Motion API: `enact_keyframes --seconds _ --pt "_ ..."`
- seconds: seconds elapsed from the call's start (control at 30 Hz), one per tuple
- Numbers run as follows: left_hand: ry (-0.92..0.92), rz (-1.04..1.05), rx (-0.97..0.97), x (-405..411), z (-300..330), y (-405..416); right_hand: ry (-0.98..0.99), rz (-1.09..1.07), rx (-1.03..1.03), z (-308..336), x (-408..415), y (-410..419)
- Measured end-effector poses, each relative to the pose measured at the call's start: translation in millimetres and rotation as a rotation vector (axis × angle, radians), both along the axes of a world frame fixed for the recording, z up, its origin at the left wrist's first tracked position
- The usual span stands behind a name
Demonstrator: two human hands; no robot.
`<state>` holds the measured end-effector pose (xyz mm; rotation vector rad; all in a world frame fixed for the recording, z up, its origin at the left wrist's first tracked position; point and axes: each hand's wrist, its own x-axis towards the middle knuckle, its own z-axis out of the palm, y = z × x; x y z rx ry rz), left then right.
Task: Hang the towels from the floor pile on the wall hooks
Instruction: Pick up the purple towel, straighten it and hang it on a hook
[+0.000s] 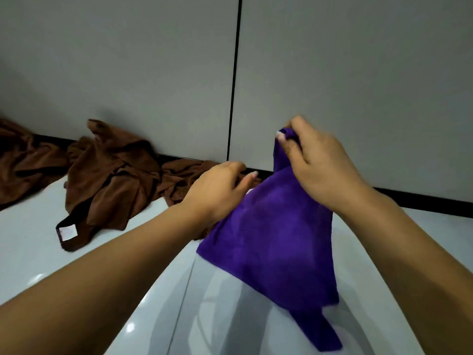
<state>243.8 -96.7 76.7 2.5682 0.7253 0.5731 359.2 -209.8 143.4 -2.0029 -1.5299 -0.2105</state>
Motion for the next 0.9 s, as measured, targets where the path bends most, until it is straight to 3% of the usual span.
enact_keyframes --seconds 0.13,0.27,0.53,0.9 --pt "-0.355 -0.152 -0.355 4 35 -20 -0.037 0.088 -0.013 14 -7 -3" --pt "-0.514 -0.260 -0.600 8 41 -31 0.071 0.124 0.040 19 -7 -7" --pt "-0.579 -0.306 -0.864 14 55 -36 0.321 0.192 0.098 27 -9 -13" --pt "-0.490 -0.159 -0.924 19 43 -35 0.053 0.095 0.164 22 5 -15"
